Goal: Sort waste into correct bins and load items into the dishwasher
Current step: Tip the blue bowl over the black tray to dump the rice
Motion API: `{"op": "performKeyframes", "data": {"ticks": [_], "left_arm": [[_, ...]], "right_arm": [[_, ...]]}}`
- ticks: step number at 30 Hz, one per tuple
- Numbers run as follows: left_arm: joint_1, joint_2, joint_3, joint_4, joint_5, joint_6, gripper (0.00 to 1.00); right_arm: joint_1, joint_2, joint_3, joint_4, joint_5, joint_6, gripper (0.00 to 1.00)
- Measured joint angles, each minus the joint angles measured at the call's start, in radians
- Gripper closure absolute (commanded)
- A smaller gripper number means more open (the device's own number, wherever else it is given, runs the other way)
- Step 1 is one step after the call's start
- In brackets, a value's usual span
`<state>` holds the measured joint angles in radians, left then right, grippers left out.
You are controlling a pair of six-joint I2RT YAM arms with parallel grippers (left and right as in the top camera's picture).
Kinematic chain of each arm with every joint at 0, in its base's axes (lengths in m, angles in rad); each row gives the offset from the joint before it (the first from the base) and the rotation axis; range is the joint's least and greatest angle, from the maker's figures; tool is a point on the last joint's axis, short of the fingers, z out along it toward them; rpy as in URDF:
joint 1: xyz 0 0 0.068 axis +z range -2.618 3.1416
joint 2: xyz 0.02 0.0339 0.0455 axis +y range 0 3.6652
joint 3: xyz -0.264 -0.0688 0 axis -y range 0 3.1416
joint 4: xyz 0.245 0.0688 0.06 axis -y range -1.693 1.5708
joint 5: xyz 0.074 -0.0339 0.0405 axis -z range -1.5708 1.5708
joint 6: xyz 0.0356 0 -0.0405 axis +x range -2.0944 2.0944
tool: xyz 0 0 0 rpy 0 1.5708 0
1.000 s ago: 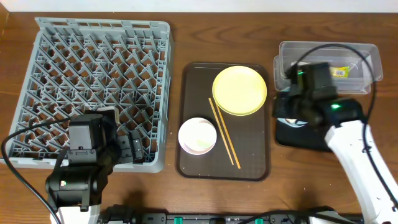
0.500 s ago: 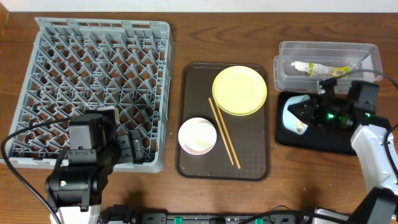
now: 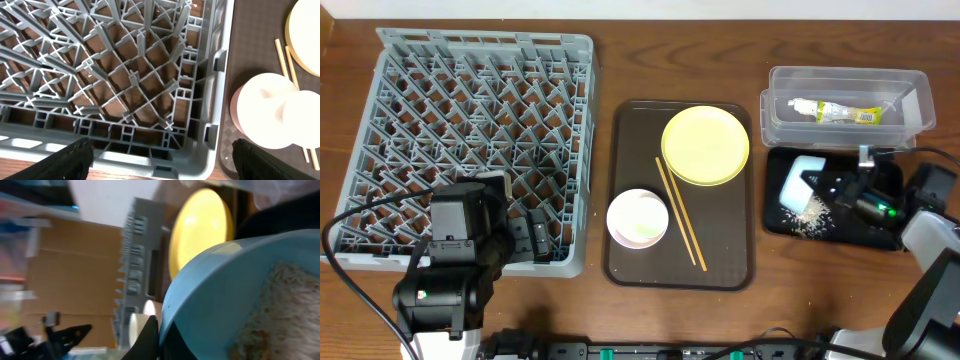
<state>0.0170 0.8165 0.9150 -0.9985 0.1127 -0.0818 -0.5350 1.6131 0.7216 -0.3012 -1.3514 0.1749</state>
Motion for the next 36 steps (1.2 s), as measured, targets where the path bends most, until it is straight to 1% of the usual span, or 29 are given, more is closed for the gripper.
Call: {"op": "performKeyframes", "data": {"ticks": [5, 11, 15, 20, 23, 26, 32, 36], "left_arm": [[0.000, 0.000, 0.000, 0.000, 0.000, 0.000, 0.09], [0.000, 0.000, 0.000, 0.000, 0.000, 0.000, 0.10], [0.000, 0.000, 0.000, 0.000, 0.000, 0.000, 0.09], [0.000, 0.000, 0.000, 0.000, 0.000, 0.000, 0.09], [0.000, 0.000, 0.000, 0.000, 0.000, 0.000, 0.09], [0.000, 0.000, 0.000, 0.000, 0.000, 0.000, 0.10], [0.000, 0.000, 0.000, 0.000, 0.000, 0.000, 0.10], [0.000, 0.000, 0.000, 0.000, 0.000, 0.000, 0.10]], "right_arm": [[-0.067, 0.027, 0.000, 0.014, -0.105, 0.003, 0.99], [-0.158, 0.047, 0.000, 0.035, -0.148, 0.053, 0.99], [-0.212, 0.049, -0.002, 0.109, -0.161, 0.134, 0.99], [-0.252, 0.049, -0.003, 0.249, -0.168, 0.281, 0.99], [-0.247, 0.049, -0.003, 0.272, -0.169, 0.340, 0.99], [-0.225, 0.049, -0.003, 0.274, -0.172, 0.364, 0.99], [-0.106, 0.049, -0.003, 0.274, -0.150, 0.375, 0.99], [-0.029, 0.042, -0.003, 0.271, -0.097, 0.378, 0.99]]}}
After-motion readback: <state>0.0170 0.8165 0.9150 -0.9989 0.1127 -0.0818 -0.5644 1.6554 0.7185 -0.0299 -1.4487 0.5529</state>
